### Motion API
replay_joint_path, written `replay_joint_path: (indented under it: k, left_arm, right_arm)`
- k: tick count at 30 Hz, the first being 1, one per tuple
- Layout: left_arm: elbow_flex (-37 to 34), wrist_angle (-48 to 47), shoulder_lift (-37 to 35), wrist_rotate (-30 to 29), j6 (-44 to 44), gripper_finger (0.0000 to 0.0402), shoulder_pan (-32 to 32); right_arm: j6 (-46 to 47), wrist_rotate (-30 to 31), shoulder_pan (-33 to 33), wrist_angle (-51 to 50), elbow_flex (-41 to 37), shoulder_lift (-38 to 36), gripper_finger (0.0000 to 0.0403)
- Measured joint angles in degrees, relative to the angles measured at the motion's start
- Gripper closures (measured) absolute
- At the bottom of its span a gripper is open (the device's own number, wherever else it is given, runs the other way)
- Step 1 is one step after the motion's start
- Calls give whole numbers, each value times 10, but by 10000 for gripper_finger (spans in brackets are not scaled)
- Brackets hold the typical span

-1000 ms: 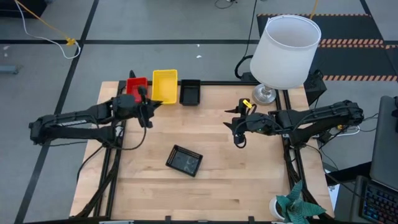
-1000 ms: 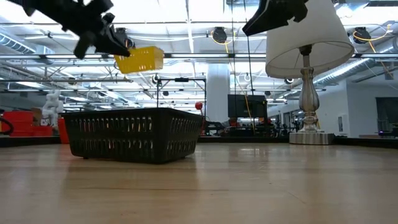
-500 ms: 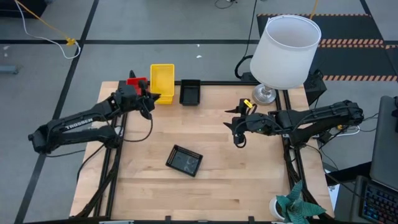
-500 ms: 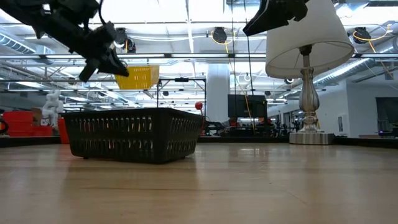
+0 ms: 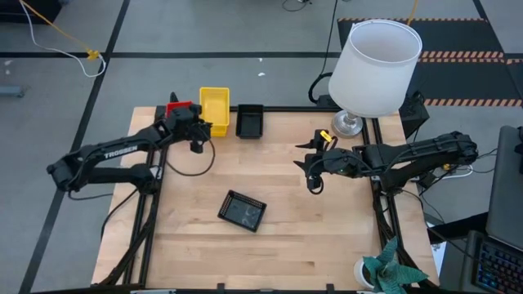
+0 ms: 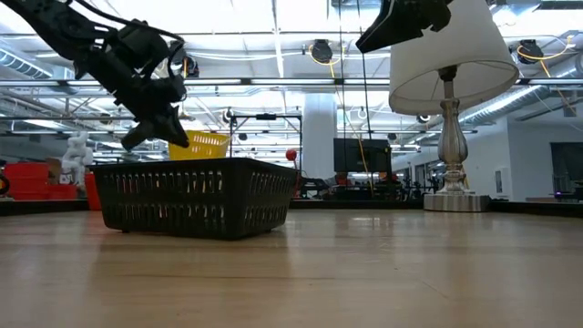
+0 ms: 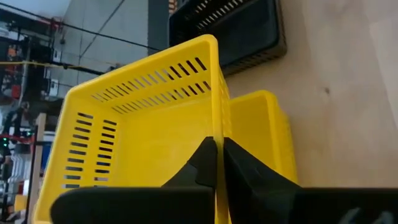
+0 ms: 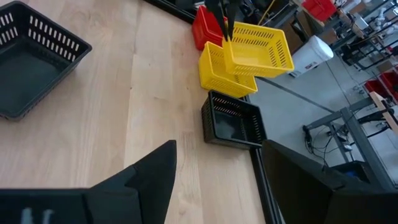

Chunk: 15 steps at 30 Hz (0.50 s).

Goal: Stack baskets by color
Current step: Stack the bottom yellow bin on top of the top yellow bin

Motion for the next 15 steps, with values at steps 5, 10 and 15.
replay_joint_path:
  k: [5, 10, 15]
  left_arm:
    - [0, -1, 13, 0, 15, 381, 0]
    - [0, -4, 14, -1, 14, 394, 7]
    - [0, -23, 14, -1, 17, 379, 15]
  right_arm:
    - [-1, 0, 0, 0, 0, 0, 174]
    - [1, 0, 0, -6, 0, 0, 174]
    - [1, 0, 0, -10, 0, 0, 174]
